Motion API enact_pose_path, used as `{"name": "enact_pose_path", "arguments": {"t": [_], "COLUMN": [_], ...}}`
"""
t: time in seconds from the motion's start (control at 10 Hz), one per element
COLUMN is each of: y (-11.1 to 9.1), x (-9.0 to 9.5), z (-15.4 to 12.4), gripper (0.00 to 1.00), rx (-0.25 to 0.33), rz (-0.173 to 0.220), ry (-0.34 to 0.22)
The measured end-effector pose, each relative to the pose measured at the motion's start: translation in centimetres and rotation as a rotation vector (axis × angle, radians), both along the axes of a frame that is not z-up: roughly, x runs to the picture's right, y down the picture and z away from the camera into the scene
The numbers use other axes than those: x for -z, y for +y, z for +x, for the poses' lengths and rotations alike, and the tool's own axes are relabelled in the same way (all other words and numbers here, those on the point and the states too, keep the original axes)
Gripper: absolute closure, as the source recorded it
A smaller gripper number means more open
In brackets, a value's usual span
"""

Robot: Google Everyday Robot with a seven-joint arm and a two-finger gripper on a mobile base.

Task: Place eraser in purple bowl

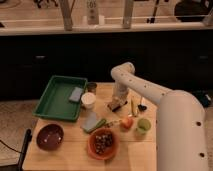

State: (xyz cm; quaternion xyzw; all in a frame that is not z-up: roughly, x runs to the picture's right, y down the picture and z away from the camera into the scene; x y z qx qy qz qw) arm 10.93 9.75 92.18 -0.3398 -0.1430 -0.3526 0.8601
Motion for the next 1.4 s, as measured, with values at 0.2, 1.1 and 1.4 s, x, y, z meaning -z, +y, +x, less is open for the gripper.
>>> {"name": "enact_pose_path", "arguments": {"t": [0.2,1.1,1.4], "y": [0.0,-3.8,-5.0], "x": [0.0,3.5,5.2], "z": [0.4,0.4,-0.2], "gripper": [1.0,1.0,1.0], "rx": [-0.007,-0.116,-0.078], "rz": [0.006,0.16,0.184], "ry": [0.001,-0.088,-0.107]}}
